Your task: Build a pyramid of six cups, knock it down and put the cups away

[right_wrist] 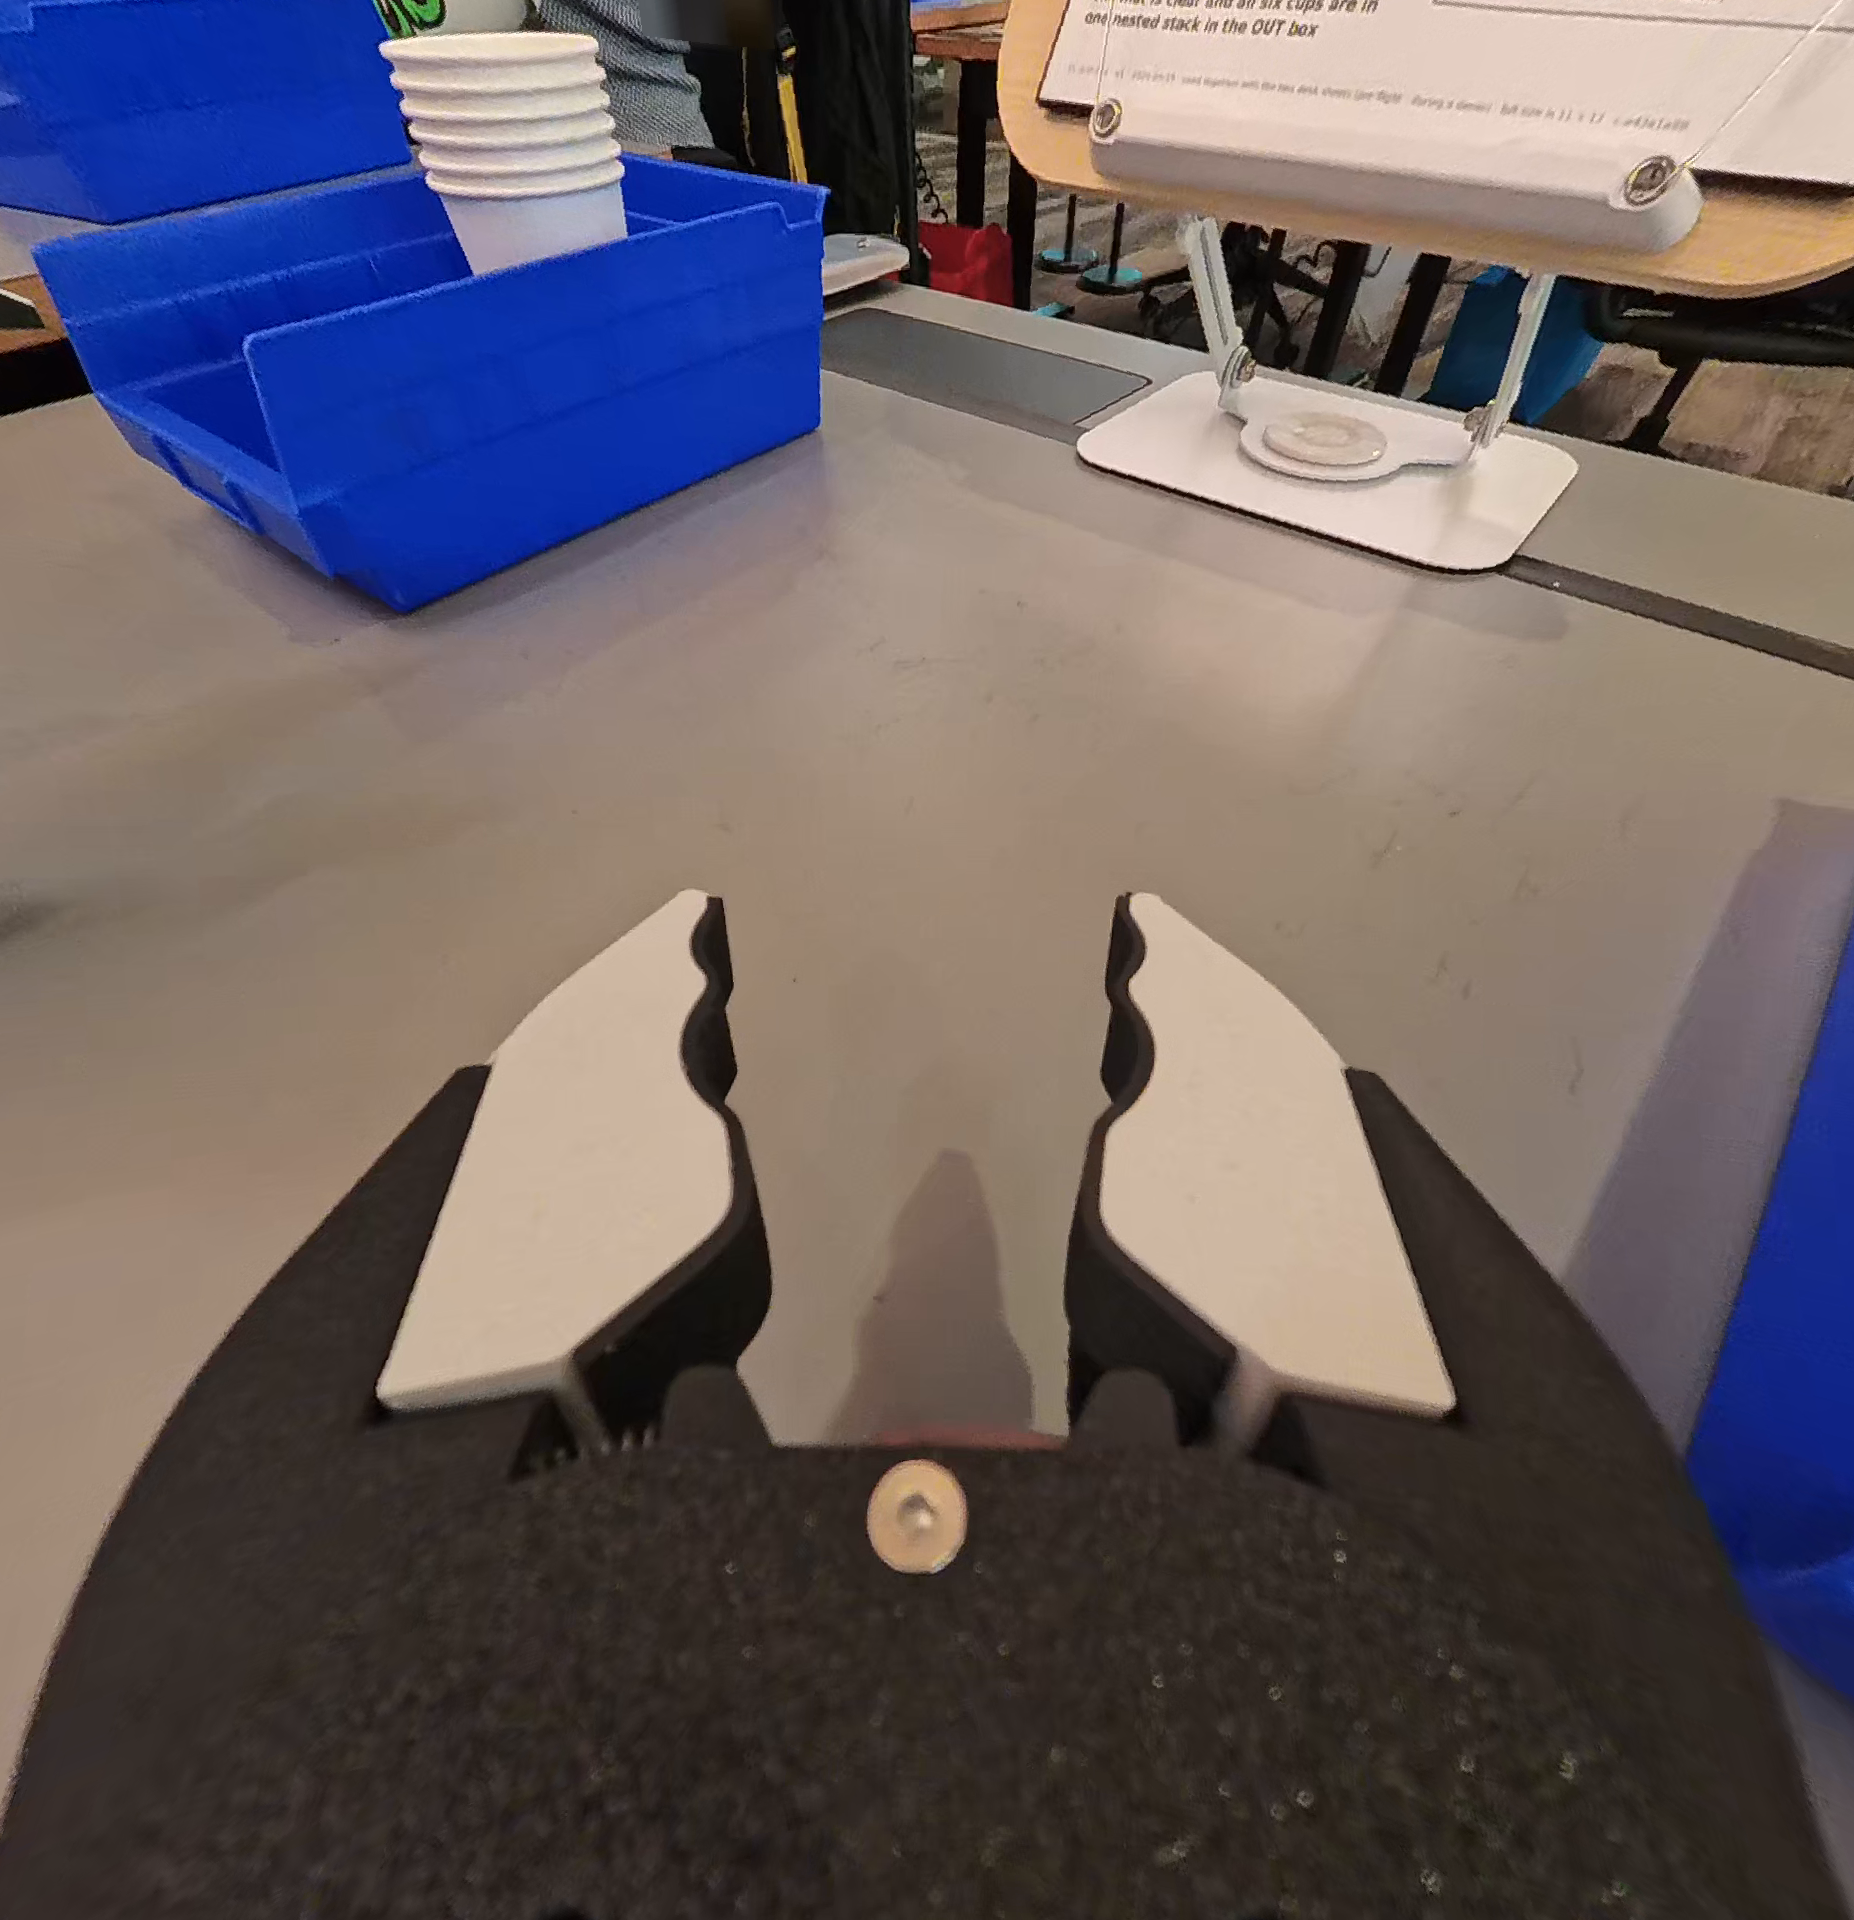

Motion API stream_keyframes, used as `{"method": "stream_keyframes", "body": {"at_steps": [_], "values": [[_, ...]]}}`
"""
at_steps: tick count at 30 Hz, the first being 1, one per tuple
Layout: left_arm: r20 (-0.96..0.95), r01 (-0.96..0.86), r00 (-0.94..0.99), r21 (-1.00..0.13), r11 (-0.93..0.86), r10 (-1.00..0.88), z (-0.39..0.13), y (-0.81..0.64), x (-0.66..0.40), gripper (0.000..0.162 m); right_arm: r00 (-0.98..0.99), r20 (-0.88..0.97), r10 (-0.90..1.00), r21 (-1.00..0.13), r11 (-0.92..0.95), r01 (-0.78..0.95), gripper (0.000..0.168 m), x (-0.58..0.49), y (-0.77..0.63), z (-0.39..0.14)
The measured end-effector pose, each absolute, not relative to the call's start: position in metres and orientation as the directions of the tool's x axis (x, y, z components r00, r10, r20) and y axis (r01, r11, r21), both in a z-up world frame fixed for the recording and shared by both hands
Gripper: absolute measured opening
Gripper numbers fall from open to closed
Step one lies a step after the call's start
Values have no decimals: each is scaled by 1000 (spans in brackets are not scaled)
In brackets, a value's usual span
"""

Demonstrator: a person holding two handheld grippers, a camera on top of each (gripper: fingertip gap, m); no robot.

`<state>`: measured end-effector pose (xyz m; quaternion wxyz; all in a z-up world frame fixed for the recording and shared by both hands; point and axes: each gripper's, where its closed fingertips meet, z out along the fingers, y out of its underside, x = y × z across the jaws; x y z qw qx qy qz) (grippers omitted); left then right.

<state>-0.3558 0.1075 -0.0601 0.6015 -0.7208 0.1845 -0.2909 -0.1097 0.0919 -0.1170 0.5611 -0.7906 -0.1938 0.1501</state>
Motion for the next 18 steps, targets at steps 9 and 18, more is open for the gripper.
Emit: {"method": "stream_keyframes", "body": {"at_steps": [9, 18], "values": [[180, 84, 794, -978, -189, -581, -60, 115, -369, 90, 862, -30, 507, -936, -317, 154, 68, -109, 90, -127], [218, 94, 820, -964, -250, -530, -80, 117, -385, 86, 696, 2, 718, -917, -276, 287, 58, -164, 123, -84]]}}
